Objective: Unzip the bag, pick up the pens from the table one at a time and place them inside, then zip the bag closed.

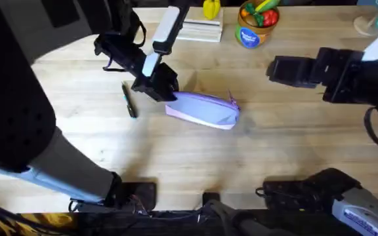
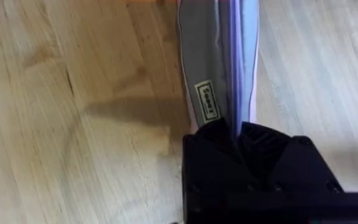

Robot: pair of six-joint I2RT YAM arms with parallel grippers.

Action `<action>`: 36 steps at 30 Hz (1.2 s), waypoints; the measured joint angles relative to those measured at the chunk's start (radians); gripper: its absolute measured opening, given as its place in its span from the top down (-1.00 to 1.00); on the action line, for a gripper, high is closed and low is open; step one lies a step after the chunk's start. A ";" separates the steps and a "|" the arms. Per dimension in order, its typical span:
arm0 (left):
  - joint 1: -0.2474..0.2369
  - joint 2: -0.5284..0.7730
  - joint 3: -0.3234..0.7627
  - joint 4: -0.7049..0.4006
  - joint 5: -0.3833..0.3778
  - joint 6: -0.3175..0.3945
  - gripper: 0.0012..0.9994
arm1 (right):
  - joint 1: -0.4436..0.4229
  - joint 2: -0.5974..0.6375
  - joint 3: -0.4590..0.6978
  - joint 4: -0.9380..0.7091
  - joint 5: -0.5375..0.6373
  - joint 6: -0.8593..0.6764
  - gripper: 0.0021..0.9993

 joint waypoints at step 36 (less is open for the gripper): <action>0.000 0.000 0.000 0.000 0.000 0.000 0.92 | -0.007 0.621 -0.005 0.125 -0.392 0.036 -0.99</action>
